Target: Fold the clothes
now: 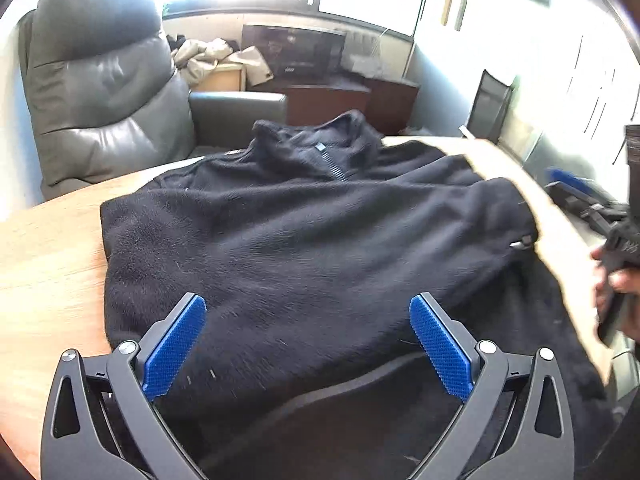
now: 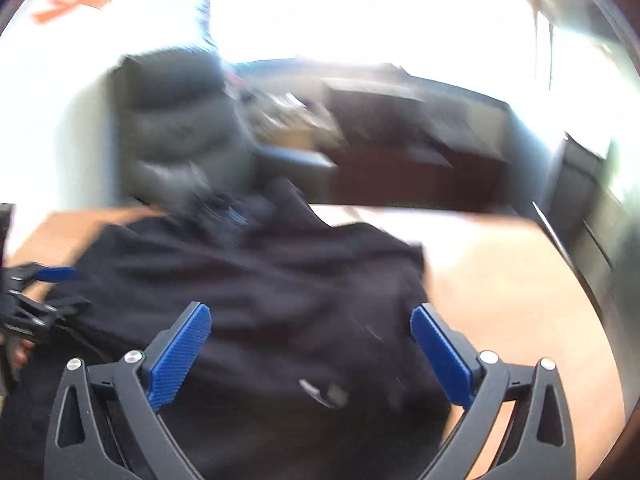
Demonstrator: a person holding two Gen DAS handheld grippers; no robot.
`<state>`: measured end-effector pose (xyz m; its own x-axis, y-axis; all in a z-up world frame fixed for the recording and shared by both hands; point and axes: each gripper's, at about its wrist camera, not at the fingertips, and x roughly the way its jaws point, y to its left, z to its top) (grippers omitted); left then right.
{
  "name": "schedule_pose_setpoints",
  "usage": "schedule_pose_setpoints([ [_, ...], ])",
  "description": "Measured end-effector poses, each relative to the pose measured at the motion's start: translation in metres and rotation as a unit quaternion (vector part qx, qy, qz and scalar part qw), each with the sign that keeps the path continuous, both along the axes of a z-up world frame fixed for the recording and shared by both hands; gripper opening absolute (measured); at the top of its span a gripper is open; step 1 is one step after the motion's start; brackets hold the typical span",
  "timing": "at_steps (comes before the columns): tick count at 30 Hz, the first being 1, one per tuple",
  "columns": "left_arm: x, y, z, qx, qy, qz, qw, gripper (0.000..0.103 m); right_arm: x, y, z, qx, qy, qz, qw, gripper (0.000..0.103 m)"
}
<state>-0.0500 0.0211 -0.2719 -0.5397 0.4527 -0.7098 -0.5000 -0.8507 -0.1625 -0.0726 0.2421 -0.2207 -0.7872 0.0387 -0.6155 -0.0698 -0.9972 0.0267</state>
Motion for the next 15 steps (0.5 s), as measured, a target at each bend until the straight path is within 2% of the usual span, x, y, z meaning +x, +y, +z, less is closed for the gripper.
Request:
schedule_pose_setpoints([
  [1,0.006,0.000,0.003,0.000,0.004,-0.003,1.0000,0.103,-0.006,-0.007,-0.001,-0.011,-0.001,0.030,0.999,0.103],
  [3,0.014,-0.003,0.004,0.001,-0.001,-0.002,1.0000,0.103,-0.030,-0.011,-0.025,-0.028,-0.054,0.041,0.997,0.103],
  [5,0.021,-0.007,0.001,0.002,-0.012,0.004,0.9999,0.103,-0.046,0.006,-0.064,-0.032,-0.125,-0.016,0.991,0.103],
  [6,0.025,-0.010,-0.001,0.001,-0.017,0.009,0.9998,0.103,-0.049,0.021,-0.082,-0.052,-0.153,-0.043,0.986,0.103],
  [10,0.041,-0.023,-0.008,0.001,-0.029,0.036,0.9989,0.103,-0.033,0.034,-0.088,-0.027,-0.141,-0.062,0.988,0.102],
  [15,0.070,-0.016,-0.008,0.008,-0.038,0.029,0.9988,0.103,-0.021,0.036,-0.066,-0.012,-0.111,-0.052,0.992,0.103],
])
